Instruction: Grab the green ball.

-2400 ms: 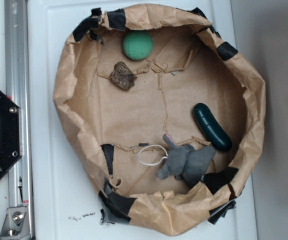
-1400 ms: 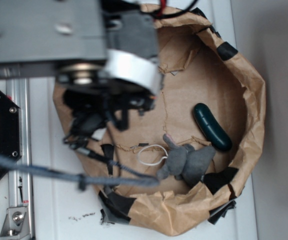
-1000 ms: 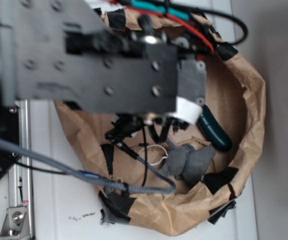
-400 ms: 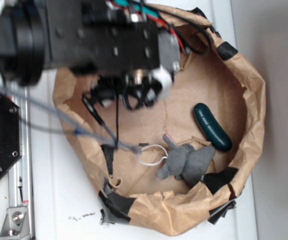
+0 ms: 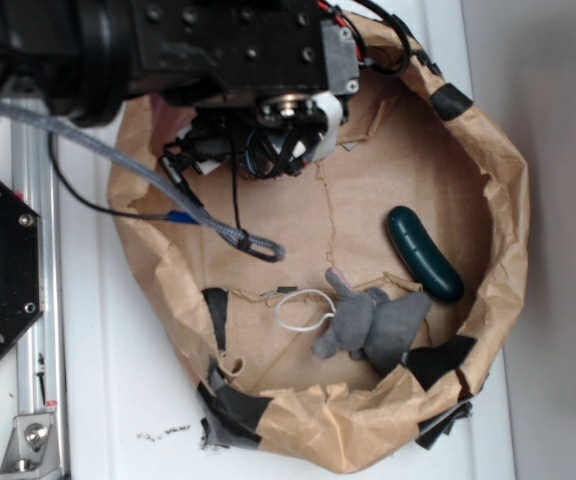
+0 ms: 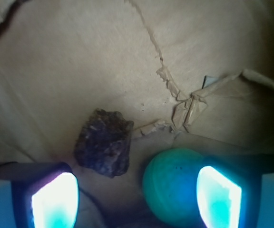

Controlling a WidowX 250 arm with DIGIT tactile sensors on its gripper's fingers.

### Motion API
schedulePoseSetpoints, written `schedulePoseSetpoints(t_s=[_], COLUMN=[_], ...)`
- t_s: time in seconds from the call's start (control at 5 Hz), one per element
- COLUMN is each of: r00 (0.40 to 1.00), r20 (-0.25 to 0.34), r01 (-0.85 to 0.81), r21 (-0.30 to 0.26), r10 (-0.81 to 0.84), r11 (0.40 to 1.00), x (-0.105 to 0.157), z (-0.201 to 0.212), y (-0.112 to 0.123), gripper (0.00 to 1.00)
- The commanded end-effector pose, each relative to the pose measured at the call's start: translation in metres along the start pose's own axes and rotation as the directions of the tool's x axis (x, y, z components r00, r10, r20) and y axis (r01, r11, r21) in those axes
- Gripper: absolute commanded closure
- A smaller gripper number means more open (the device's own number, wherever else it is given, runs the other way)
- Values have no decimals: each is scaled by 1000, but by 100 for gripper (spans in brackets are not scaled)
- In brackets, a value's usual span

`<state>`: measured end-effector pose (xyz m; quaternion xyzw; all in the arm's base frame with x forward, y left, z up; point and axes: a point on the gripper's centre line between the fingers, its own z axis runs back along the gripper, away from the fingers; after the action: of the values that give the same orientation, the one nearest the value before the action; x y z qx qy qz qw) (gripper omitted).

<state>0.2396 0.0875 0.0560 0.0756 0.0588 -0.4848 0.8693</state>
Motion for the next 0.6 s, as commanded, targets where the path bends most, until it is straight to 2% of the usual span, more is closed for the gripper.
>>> schedulePoseSetpoints(t_s=[0.0,0.2,0.4], r00=[998,997,992], r20=[-56,-52,-107], r01=[36,65,91], r21=[42,149,173], r10=[-33,-57,-73], r11=[998,987,981], x=[7,18,14], z=[-8,-6,-24], y=[4,14,23], gripper=[0,0,0])
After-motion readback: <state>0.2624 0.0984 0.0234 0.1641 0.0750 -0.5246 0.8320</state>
